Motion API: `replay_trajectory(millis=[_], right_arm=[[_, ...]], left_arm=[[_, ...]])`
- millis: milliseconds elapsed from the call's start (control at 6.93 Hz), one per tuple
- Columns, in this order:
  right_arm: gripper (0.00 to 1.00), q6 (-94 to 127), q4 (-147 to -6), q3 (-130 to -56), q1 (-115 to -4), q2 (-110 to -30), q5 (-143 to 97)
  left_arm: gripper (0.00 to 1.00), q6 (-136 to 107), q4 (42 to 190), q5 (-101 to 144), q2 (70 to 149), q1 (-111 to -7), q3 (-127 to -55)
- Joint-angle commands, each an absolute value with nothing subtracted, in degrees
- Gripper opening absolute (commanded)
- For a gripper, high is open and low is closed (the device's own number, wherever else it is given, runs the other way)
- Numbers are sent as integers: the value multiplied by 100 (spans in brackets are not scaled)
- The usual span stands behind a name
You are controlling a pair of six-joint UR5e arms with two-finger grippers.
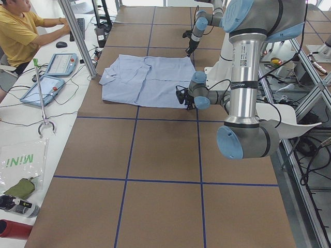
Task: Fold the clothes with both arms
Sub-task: 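Grasp both hem corners with the left and right grippers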
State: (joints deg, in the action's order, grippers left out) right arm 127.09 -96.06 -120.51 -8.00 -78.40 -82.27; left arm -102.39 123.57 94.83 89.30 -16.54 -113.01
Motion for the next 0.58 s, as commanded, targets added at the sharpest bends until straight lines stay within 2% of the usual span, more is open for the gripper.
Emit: replay_trajectory(millis=[0,144,289,433], right_arm=[[0,12709,-9606,-12059,-800,-7831,-8227],[0,12709,-9606,-12059,-809,-7831,-8227],[0,12709,-9606,-12050,-809,-7831,-8227],[0,12709,-9606,-12050,-809,-7822,-8227]], left_arm=[[35,-10239,12357,9483,8921,-1652,-11285],[24,-10248,12357,9483,8921,-1652,-11294],[0,-10248,12357,9483,8921,-1652,-11285],[0,-10248,12357,9483,8921,-1652,-11294]])
